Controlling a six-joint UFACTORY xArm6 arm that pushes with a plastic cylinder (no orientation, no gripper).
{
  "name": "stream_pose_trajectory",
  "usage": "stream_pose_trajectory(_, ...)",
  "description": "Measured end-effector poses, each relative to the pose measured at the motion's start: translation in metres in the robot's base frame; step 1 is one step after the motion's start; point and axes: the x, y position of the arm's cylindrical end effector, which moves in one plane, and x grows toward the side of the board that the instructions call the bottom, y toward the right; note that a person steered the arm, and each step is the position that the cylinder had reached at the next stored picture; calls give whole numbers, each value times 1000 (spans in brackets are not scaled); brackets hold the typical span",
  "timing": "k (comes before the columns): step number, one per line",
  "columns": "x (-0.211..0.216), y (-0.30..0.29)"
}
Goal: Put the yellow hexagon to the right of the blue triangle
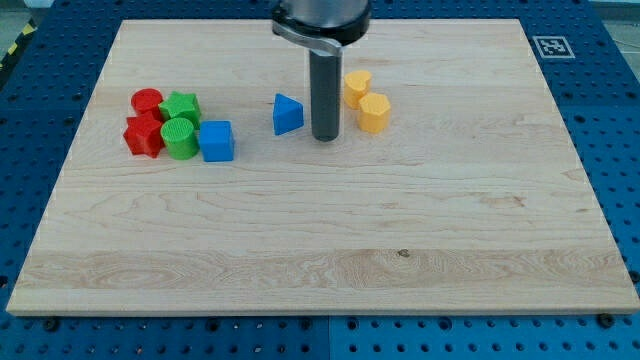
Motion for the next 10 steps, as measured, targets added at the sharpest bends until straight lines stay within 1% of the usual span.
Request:
stream_pose_trajectory(1, -31, -4)
stream_pose_trajectory(2, -33, -19)
stream_pose_trajectory(3, -21, -47)
stream_pose_trajectory(4, -21, -49)
stream_pose_trajectory(6, -27, -89)
stream_pose_trajectory(8, -32, -106)
stream_pose_trajectory(10, -44, -111)
